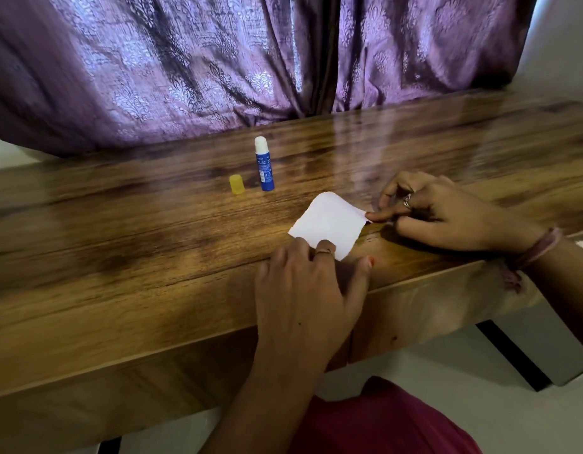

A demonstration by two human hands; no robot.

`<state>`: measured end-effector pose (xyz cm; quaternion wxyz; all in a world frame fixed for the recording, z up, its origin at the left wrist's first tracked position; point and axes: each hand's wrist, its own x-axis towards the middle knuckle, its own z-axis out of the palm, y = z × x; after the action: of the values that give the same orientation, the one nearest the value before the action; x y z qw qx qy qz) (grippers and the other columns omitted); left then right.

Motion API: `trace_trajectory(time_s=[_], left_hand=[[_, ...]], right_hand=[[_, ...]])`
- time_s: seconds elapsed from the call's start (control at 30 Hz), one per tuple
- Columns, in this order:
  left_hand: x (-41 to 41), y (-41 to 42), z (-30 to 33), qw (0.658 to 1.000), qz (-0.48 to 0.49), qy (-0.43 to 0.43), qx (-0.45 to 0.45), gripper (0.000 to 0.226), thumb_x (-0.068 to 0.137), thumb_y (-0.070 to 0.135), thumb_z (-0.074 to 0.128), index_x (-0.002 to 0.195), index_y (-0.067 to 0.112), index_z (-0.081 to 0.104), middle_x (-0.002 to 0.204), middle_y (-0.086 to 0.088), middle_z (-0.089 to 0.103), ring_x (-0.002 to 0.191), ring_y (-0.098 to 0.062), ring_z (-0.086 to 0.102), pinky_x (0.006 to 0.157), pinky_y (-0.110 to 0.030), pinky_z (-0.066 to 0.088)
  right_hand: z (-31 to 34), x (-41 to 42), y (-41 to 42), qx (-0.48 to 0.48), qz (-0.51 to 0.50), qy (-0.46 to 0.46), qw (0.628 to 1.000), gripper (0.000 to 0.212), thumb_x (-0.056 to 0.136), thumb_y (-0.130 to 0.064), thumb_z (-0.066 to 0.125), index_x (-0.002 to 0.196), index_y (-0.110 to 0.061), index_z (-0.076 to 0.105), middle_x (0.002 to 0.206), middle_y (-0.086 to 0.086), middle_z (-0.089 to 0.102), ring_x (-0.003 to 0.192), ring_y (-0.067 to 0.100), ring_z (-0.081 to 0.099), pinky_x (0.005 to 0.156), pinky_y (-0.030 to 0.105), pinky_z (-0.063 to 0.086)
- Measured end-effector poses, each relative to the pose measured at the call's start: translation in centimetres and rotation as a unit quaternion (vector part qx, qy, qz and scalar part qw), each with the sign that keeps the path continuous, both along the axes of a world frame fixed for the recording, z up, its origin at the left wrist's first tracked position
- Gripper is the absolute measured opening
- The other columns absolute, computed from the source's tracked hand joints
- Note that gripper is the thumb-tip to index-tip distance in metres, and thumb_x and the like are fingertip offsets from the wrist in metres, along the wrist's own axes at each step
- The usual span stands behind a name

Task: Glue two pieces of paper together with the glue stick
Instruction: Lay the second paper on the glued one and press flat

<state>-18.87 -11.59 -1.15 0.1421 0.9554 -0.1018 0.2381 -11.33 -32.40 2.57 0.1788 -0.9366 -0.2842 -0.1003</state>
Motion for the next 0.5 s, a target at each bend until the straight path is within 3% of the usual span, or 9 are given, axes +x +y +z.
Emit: trace_trajectory(time_s=[0.1,0.27,0.4,0.5], left_hand=[[-0.2,1.5,-0.1,1.0,0.025,0.004,0.009,0.058,0.086,0.064,0.028,0.115,0.026,0.063,0.103,-0.001,0.063,0.095,-0.018,0.057,0.074,-0.031,0.03],[-0.2,3.0,0.0,0.999,0.042,0.019,0.006,0.057,0.086,0.064,0.03,0.116,0.027,0.061,0.103,0.001,0.059,0.098,-0.017,0.053,0.078,-0.03,0.026],[-0.7,2.2,0.2,1.0,0.005,-0.022,-0.02,0.046,0.088,0.051,0.046,0.113,0.017,0.065,0.092,-0.004,0.062,0.085,-0.02,0.059,0.073,-0.032,0.038],[-1.5,0.1,-0.1,0.996,-0.065,-0.065,-0.003,0.042,0.088,0.046,0.044,0.108,0.017,0.067,0.086,-0.001,0.063,0.078,-0.016,0.059,0.068,-0.032,0.043]], right_hand=[[-0.1,-1.4,-0.2,-0.02,-0.033,-0.004,0.999,0.047,0.074,-0.053,0.038,0.106,-0.041,0.071,0.107,-0.016,0.053,0.108,0.006,0.048,0.09,0.037,0.034],[-0.5,-2.8,-0.3,0.023,-0.01,0.007,1.0,0.038,0.078,-0.04,0.049,0.107,-0.033,0.073,0.107,-0.01,0.059,0.105,0.015,0.055,0.093,0.053,0.04],[-0.6,-3.9,-0.1,0.063,-0.001,-0.003,0.998,0.041,0.078,-0.045,0.044,0.099,-0.03,0.076,0.101,-0.016,0.06,0.102,0.015,0.055,0.093,0.056,0.038],[-0.9,-4.1,-0.1,0.091,0.004,0.047,0.995,0.042,0.081,-0.044,0.04,0.099,-0.032,0.076,0.101,-0.016,0.06,0.105,0.008,0.054,0.097,0.05,0.036]])
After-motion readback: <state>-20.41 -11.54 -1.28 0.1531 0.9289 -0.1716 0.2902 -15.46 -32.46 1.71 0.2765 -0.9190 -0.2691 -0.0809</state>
